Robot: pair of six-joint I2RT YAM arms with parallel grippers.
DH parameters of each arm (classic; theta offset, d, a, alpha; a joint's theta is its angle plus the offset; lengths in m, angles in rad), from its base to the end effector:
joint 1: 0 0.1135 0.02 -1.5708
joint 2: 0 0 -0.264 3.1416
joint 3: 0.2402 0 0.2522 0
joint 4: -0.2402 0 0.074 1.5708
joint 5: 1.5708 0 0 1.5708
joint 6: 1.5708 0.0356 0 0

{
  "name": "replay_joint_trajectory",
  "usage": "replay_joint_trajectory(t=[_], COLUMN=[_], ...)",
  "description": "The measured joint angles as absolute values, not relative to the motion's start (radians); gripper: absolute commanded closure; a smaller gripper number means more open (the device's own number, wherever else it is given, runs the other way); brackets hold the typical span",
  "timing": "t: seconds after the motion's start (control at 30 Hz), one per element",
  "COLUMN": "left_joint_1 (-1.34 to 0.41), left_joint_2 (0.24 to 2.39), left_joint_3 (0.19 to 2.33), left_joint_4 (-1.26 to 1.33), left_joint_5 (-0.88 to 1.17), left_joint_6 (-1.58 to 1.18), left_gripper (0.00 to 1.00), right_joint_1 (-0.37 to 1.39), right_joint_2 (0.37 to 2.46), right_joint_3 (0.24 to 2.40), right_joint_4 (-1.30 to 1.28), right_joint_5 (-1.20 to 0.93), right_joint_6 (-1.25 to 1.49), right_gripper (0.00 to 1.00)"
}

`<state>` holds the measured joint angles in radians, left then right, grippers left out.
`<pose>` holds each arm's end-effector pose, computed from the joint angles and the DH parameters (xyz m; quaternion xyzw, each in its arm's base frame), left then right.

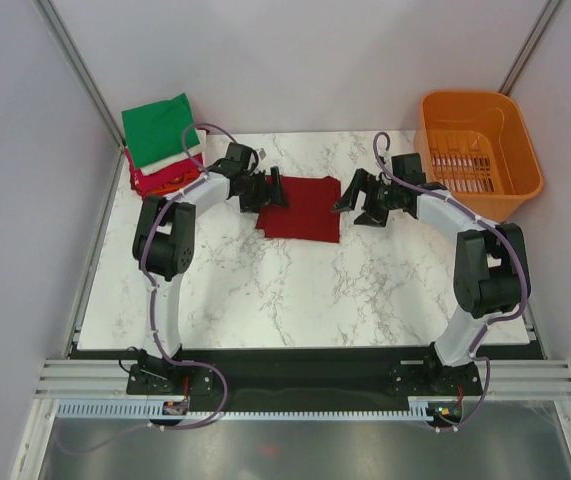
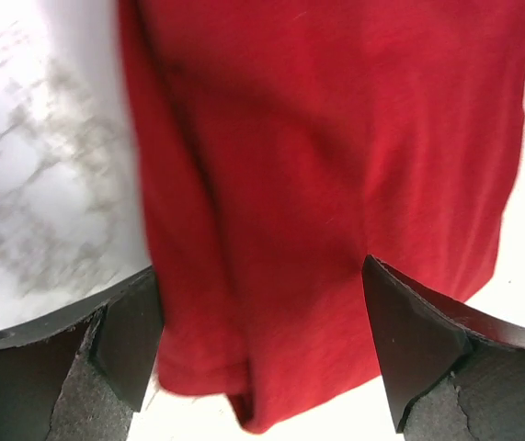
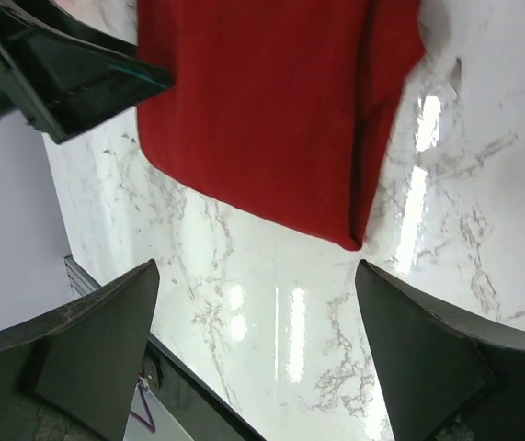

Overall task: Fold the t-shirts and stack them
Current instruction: Neatly place the folded tshirt to the corner

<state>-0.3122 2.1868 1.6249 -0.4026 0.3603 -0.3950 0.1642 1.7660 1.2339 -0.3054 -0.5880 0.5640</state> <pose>0.4462 -0.1572 0.1610 0.0146 0.9404 -0.2621 0.2163 0.3737 0.0819 0.2229 0.0756 0.8963 0.3750 0.2243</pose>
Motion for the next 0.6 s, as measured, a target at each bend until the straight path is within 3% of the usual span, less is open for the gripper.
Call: replay_joint_trajectory(t=[0.13, 0.17, 0.2, 0.33, 0.6], left_joint_1=[-0.327, -0.33, -0.332, -0.331, -0.35], left_joint_2=[2.209, 2.215, 2.227, 2.31, 2.329], left_joint_3=[1.649, 1.651, 1.655, 1.665, 1.661], left_joint_4=[-0.381, -0.355, -0.315, -0.195, -0.123], left_joint_5=[0.376, 0.381, 0.403, 0.528, 0.582], left_joint_6=[-0.395, -0.43, -0.471, -0.577, -0.644], left_gripper=[0.05, 0.92, 0.98, 0.98, 0.98], right_joint_1=[0.165, 0.164, 0.164, 0.164, 0.164], right_joint_2=[1.766, 1.766, 1.766, 1.766, 1.766], right_joint_3=[1.187, 1.181, 1.177, 1.174, 1.174], right_joint_4=[-0.312, -0.312, -0.312, -0.31, -0.307], right_joint_5=[-0.579, -0.578, -0.578, -0.579, -0.579], right_joint_6=[0.564, 0.564, 0.564, 0.564, 0.564], right_gripper=[0.04, 0.04, 0.04, 0.04, 0.04])
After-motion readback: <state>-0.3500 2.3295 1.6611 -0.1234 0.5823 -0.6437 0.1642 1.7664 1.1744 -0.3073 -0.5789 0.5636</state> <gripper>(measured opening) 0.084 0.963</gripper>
